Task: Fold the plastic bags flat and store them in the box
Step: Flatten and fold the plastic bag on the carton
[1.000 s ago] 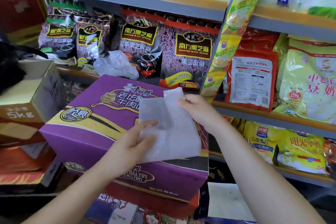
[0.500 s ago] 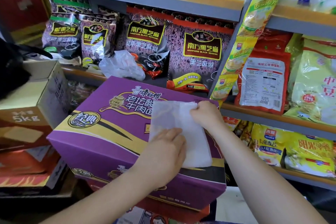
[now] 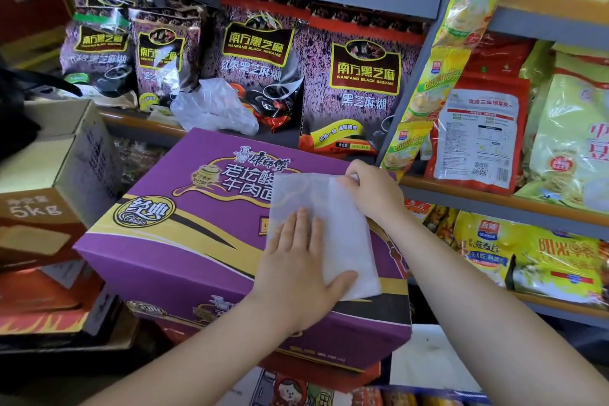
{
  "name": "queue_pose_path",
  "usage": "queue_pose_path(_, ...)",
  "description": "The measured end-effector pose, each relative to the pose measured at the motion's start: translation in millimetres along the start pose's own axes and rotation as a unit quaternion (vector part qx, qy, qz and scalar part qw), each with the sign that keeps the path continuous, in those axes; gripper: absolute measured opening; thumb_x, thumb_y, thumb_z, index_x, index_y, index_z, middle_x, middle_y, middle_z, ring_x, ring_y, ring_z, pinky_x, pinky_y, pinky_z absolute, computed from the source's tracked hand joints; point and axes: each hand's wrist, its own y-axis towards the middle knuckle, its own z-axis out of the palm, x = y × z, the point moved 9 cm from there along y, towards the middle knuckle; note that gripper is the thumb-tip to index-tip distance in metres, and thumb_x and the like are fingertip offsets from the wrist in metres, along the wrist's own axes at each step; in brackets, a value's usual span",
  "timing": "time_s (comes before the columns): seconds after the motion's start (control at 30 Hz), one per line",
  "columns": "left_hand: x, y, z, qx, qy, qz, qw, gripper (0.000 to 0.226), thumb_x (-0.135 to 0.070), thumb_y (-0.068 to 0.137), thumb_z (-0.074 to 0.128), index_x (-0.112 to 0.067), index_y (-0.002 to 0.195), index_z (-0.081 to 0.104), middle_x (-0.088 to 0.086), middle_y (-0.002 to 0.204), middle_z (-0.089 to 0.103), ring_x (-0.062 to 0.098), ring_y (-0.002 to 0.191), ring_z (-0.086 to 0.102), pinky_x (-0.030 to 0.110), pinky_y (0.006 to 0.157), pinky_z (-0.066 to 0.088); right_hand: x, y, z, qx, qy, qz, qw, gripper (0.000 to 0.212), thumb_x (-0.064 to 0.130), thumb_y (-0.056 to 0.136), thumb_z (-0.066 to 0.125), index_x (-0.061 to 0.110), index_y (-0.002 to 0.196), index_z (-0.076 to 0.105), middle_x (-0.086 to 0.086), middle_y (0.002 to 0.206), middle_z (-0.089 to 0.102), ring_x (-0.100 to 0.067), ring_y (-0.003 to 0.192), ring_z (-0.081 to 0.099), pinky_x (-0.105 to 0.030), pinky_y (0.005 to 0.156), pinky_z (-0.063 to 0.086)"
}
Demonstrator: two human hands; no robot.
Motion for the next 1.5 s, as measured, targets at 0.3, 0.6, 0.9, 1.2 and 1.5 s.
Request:
queue_pose_path(0.3, 2.8, -4.2, -3.0, -0.018, 0.028, -0.038, 0.999, 0.112, -0.074, 0.055, -0.016, -0.007, 0.145, -0.012, 0.019, 0.153, -0.014, 0.03, 0.142, -0.013, 0.034, 0.104, -0.017, 20.4, -1.9, -8.9, 0.015, -0.121, -0.022, 0.992, 0.027, 0.038, 0.099, 0.035, 0.014, 0.104, 0.046, -0.012, 0.111, 0.058, -0.033, 0.103, 0.054, -0.037, 0.067, 0.039)
queue_pose_path(0.6, 4.5, -4.1, 3.2, -0.013, 0.007, -0.042, 0.999, 0.114, -0.081, 0.054, -0.011, -0.004, 0.137, -0.024, 0.018, 0.152, -0.018, 0.026, 0.141, -0.018, 0.035, 0.113, -0.014, 56.2, -108.7, 28.7, 0.2, -0.054, -0.065, 0.976, 0.06, 0.04, 0.1, 0.018, 0.01, 0.149, 0.001, -0.004, 0.159, -0.007, -0.013, 0.145, -0.008, -0.024, 0.114, -0.006)
queue_pose_path(0.9, 5.0, -2.2, 0.6, -0.005, 0.019, -0.057, 0.998, 0.131, -0.087, 0.043, -0.005, -0.002, 0.143, -0.015, 0.017, 0.153, -0.018, 0.026, 0.142, -0.018, 0.033, 0.108, -0.017, 24.2, -41.1, 45.5, 0.169, -0.119, -0.04, 0.978, 0.06, 0.041, 0.1, 0.017, 0.012, 0.15, -0.001, -0.004, 0.159, -0.006, -0.016, 0.146, -0.005, -0.036, 0.117, -0.003)
queue_pose_path(1.2, 12.1, -28.2, -4.0, -0.016, 0.032, 0.008, 0.999, 0.129, -0.089, 0.044, -0.021, -0.011, 0.146, -0.011, 0.012, 0.154, -0.017, 0.024, 0.142, -0.017, 0.032, 0.111, -0.013, 8.1, 0.5, 44.6, 0.151, -0.121, -0.028, 0.981, 0.061, 0.045, 0.098, 0.016, 0.017, 0.151, 0.003, 0.0, 0.159, -0.005, -0.014, 0.146, -0.003, -0.04, 0.117, -0.002)
queue_pose_path(1.5, 38.7, -45.2, -15.3, -0.09, 0.042, 0.139, 0.985, 0.086, -0.077, 0.08, 0.023, -0.012, 0.131, 0.046, 0.013, 0.144, 0.039, 0.033, 0.13, 0.041, 0.041, 0.11, 0.025, 46.6, -91.9, -28.8, -0.032, 0.028, -0.218, 0.975, 0.023, 0.023, 0.094, 0.047, 0.012, 0.109, 0.061, -0.005, 0.127, 0.05, -0.021, 0.115, 0.047, -0.035, 0.094, 0.041)
